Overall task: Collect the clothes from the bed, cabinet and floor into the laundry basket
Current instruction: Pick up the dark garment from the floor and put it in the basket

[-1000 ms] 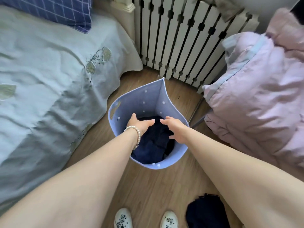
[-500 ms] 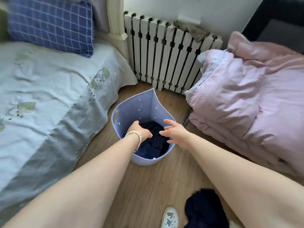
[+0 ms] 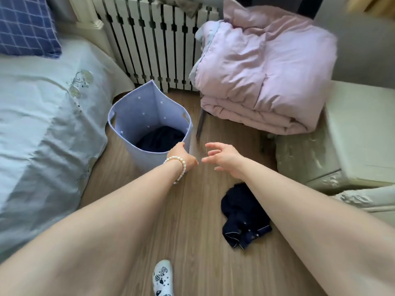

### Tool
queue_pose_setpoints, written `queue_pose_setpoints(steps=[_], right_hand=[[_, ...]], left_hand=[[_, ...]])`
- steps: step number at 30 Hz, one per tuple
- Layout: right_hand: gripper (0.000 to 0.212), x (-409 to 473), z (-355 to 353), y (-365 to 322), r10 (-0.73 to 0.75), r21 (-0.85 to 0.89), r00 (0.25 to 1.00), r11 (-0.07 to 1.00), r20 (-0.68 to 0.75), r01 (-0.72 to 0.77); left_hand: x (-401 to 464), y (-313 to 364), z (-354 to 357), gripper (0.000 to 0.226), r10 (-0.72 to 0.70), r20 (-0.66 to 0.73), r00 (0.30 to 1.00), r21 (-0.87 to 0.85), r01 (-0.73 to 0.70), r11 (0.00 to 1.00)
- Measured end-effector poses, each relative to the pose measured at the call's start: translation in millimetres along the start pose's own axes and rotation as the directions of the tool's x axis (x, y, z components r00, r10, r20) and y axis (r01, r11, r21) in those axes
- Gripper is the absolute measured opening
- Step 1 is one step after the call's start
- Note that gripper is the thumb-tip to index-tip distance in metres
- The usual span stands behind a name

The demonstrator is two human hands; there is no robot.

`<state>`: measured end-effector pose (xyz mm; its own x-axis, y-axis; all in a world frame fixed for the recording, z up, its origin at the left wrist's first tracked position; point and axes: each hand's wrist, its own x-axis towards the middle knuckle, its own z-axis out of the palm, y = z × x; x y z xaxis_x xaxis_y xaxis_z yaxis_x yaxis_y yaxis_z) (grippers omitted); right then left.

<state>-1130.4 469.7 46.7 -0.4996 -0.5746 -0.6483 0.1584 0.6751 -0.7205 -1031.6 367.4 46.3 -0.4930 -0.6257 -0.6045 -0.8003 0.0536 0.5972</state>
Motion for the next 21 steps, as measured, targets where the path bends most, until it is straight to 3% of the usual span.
queue_pose_setpoints(steps=[10, 21], right_hand=[[0.07, -45.2, -112.8, 175.7, 0.063, -0.113, 0.992, 0.991, -0.108, -0.075], [0.083, 45.0, -152.7, 394.3, 0.302, -0.069, 0.906, 0.939, -0.296, -0.336]], left_hand=[[-44.1, -5.5, 195.6, 0.087, -0.002, 0.088, 0.996, -0.018, 0.004, 1.0], [51.9, -85.7, 376.2, 0.087, -0.111, 0.192, 0.975, 0.105, 0.092, 0.99]])
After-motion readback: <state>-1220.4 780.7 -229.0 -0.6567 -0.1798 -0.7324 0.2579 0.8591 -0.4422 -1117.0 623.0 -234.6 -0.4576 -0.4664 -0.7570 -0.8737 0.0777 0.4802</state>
